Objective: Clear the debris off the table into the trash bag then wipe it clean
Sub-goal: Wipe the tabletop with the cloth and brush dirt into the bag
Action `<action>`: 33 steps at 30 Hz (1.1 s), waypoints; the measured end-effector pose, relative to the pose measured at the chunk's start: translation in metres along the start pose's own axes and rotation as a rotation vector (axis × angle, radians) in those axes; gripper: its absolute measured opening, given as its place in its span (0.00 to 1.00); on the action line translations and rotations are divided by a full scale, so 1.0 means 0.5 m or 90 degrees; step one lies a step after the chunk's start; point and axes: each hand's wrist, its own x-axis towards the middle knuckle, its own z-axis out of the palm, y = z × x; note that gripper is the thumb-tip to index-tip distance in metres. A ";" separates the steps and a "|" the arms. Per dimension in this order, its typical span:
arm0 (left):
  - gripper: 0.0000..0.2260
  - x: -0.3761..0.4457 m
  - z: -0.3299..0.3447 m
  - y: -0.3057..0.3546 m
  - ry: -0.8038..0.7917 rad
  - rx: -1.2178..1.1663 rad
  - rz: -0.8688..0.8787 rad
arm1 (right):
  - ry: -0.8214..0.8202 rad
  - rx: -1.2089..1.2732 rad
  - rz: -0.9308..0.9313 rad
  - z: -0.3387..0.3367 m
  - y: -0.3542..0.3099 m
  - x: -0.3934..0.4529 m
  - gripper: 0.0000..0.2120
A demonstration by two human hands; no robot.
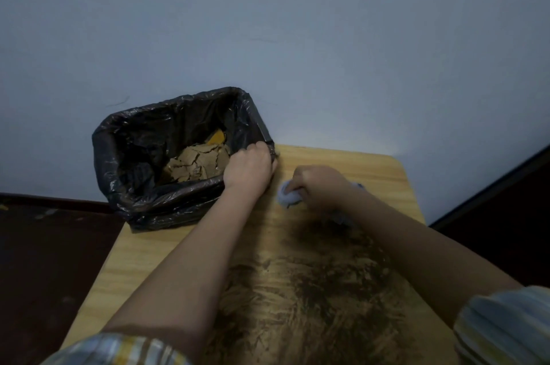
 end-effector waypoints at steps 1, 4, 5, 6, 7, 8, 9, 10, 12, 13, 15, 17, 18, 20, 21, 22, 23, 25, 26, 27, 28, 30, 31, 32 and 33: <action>0.15 -0.001 0.000 -0.001 -0.003 0.002 0.000 | 0.033 0.007 0.067 -0.009 0.020 0.000 0.17; 0.15 -0.001 0.005 -0.002 0.008 0.008 0.004 | 0.049 -0.009 0.266 -0.017 0.085 0.001 0.17; 0.15 -0.002 0.005 -0.003 0.011 0.012 0.004 | 0.018 -0.007 0.311 -0.013 0.097 0.003 0.17; 0.15 -0.003 0.006 -0.004 0.014 0.013 0.005 | -0.014 0.001 0.345 -0.004 0.102 0.005 0.16; 0.15 -0.001 0.007 -0.002 0.019 0.013 0.008 | -0.036 0.006 0.366 0.006 0.107 0.006 0.16; 0.15 0.000 0.007 -0.001 0.017 0.012 0.007 | -0.052 0.005 0.374 0.016 0.105 0.008 0.16; 0.15 0.002 0.005 -0.001 0.015 0.011 0.005 | -0.060 -0.004 0.372 0.020 0.103 0.011 0.14; 0.15 0.002 0.005 -0.001 0.010 0.008 0.004 | -0.064 -0.020 0.360 0.023 0.098 0.013 0.12; 0.15 0.001 0.005 0.000 0.007 0.004 0.002 | -0.079 -0.056 0.311 0.023 0.087 0.015 0.11; 0.15 0.000 0.004 0.000 0.006 0.005 0.002 | -0.096 -0.072 0.280 0.022 0.080 0.013 0.12; 0.15 0.000 0.003 0.001 0.004 0.009 0.002 | -0.126 -0.101 0.197 0.021 0.061 0.005 0.13; 0.15 0.000 0.003 0.000 0.001 0.005 -0.001 | -0.131 -0.121 0.104 0.023 0.033 -0.006 0.13; 0.15 -0.001 0.002 0.001 -0.001 0.001 -0.004 | -0.127 -0.126 0.062 0.024 0.017 -0.013 0.12; 0.15 0.000 0.002 0.000 -0.004 -0.003 -0.008 | -0.117 -0.137 -0.008 0.030 -0.017 -0.024 0.10; 0.15 0.000 0.002 0.000 -0.004 -0.003 -0.011 | -0.114 -0.136 -0.036 0.030 -0.031 -0.028 0.10; 0.15 0.000 0.002 -0.002 -0.004 -0.005 -0.014 | -0.118 -0.126 -0.060 0.031 -0.042 -0.030 0.12; 0.15 -0.001 0.002 0.000 -0.003 -0.009 -0.015 | -0.126 -0.109 -0.080 0.028 -0.045 -0.035 0.14; 0.15 -0.004 -0.001 0.003 -0.003 -0.003 -0.011 | -0.110 -0.074 -0.090 0.010 -0.033 -0.041 0.16; 0.15 -0.004 -0.002 0.004 -0.002 0.005 -0.007 | -0.076 -0.067 -0.069 -0.001 -0.018 -0.044 0.15; 0.15 -0.003 -0.001 0.004 0.000 0.011 -0.005 | -0.037 -0.064 -0.031 -0.012 0.003 -0.046 0.15; 0.15 -0.002 -0.001 0.004 0.001 0.015 -0.006 | 0.000 -0.059 0.020 -0.020 0.028 -0.047 0.15; 0.15 0.000 0.002 0.003 0.002 0.021 -0.006 | 0.039 -0.034 0.146 -0.028 0.085 -0.044 0.14; 0.15 0.000 0.005 0.003 0.003 0.022 -0.007 | 0.047 -0.023 0.210 -0.026 0.113 -0.042 0.14; 0.15 0.000 0.007 0.002 0.007 0.020 -0.007 | 0.054 -0.009 0.274 -0.020 0.141 -0.041 0.13; 0.15 0.002 0.010 0.001 0.011 0.017 -0.006 | 0.053 0.013 0.331 -0.010 0.164 -0.044 0.13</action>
